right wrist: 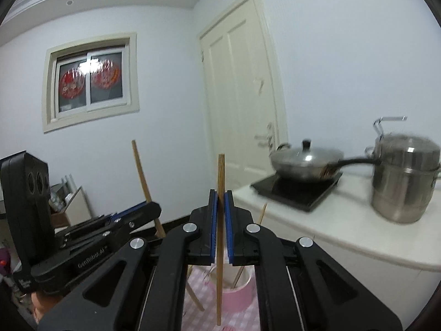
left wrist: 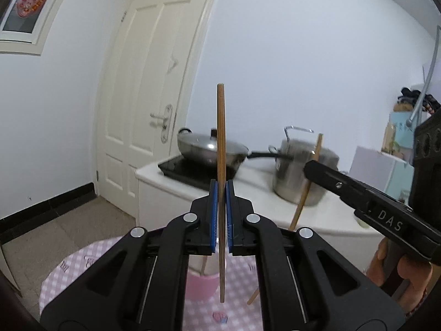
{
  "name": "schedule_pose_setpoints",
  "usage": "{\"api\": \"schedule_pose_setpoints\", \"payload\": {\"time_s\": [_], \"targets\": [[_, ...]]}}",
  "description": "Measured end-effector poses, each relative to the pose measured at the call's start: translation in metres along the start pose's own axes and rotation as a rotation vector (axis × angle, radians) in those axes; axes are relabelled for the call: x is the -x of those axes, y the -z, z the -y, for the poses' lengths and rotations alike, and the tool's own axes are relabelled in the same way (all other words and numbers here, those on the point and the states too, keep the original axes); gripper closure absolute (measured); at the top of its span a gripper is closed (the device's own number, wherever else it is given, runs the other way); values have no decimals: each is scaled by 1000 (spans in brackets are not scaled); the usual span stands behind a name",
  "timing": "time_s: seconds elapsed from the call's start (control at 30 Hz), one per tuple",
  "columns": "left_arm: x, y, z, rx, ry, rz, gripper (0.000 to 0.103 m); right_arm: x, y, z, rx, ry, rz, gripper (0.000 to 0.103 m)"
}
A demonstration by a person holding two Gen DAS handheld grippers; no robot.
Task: Organize utensils
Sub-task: 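Lift both held chopsticks upright above the pink cup, then open the right tool over the cup while the left tool releases its chopstick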
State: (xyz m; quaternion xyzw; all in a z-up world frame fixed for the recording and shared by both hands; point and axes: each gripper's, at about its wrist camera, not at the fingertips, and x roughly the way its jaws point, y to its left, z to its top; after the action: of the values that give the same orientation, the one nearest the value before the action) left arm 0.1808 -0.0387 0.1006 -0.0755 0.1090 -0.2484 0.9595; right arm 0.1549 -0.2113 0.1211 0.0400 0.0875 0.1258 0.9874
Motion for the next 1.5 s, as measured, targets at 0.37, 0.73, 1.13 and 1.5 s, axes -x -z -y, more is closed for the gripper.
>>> {"api": "schedule_pose_setpoints", "payload": {"time_s": [0.37,0.73,1.13,1.5], "targets": [[-36,7,0,-5,-90,112,97,-21,5,19,-63,57,132,99],[-75,41,-19,39,-163,104,97,-43,36,20,-43,75,177,99],[-95,73,-11,-28,-166,49,97,-65,71,29,-52,100,126,99],[-108,85,-20,-22,-156,-31,97,-74,95,30,-37,104,75,99]]}}
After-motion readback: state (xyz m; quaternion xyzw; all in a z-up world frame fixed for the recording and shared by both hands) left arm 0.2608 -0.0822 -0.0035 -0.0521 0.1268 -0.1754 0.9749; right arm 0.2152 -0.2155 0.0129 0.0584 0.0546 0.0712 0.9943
